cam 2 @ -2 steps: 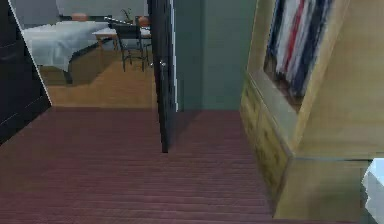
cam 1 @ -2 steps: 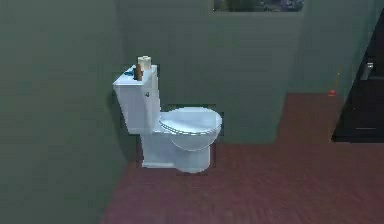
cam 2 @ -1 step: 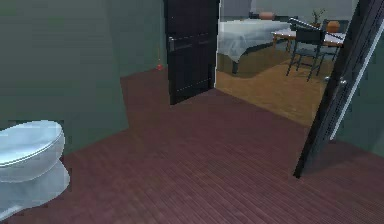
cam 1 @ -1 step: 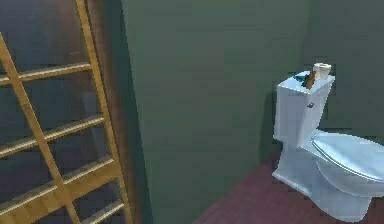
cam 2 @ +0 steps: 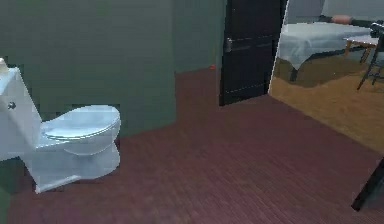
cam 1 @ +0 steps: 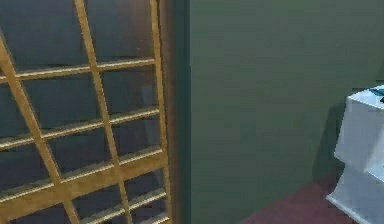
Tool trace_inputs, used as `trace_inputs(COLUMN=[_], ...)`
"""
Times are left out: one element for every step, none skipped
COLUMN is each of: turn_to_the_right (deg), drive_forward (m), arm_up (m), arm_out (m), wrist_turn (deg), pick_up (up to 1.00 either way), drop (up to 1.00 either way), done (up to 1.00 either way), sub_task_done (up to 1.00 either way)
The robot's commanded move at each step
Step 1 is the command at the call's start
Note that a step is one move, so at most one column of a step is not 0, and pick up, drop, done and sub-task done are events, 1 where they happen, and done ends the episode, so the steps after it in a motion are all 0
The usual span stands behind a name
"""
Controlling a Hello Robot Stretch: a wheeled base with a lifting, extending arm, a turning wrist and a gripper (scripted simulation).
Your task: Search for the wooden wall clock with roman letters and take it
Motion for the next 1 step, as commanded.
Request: trace_inputs(turn_to_the_right=[0.0], drive_forward=[0.30], arm_up=[0.00], arm_out=[0.00], wrist_turn=[0.0], pick_up=[0.00], drop=[0.00], done=[0.00], sub_task_done=[0.00])
